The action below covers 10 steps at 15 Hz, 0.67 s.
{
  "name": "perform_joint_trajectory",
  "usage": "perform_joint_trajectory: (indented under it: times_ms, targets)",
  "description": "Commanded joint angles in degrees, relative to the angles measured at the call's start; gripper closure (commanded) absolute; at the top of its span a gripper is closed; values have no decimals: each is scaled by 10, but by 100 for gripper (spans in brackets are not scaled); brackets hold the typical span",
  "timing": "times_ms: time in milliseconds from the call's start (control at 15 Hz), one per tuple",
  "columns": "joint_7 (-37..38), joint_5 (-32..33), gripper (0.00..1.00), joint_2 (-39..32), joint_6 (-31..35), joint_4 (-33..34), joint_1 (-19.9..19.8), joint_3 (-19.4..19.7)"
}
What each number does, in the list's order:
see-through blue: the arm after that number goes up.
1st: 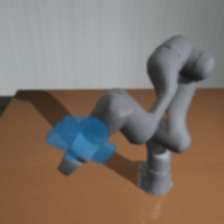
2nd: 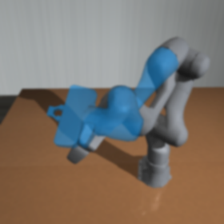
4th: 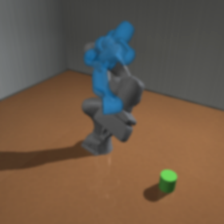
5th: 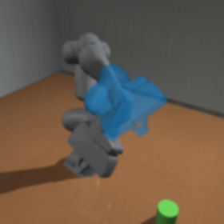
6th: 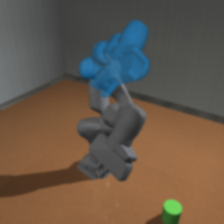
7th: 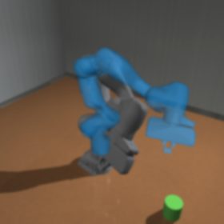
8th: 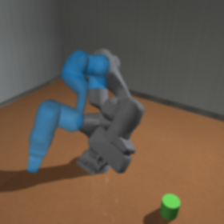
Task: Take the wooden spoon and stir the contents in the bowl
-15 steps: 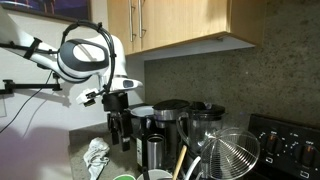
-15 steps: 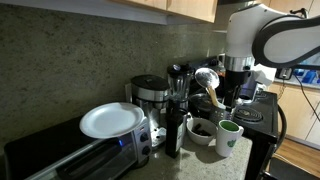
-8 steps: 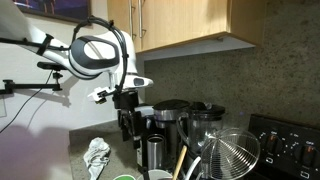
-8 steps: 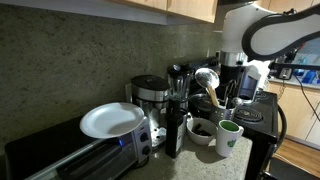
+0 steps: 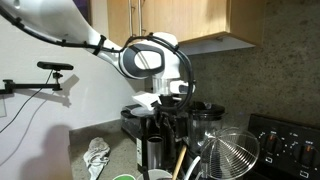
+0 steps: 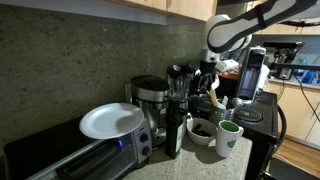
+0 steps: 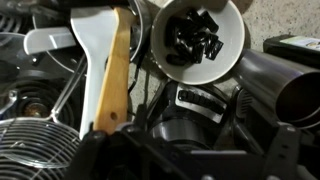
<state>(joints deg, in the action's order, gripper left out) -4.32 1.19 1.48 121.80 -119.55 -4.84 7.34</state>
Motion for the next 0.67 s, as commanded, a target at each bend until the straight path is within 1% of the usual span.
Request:
perform_joint_trajectory:
  times_ms: [0,133,333,600]
  targets:
    - [-22,-16,0,-49,-52,83,-11,1]
    - [-14,1,0,-53,-79,102,-16,2]
    - [-4,20,0,-41,-115,101,-21,2]
    - [8,43,0,-24,-142,95,-22,0]
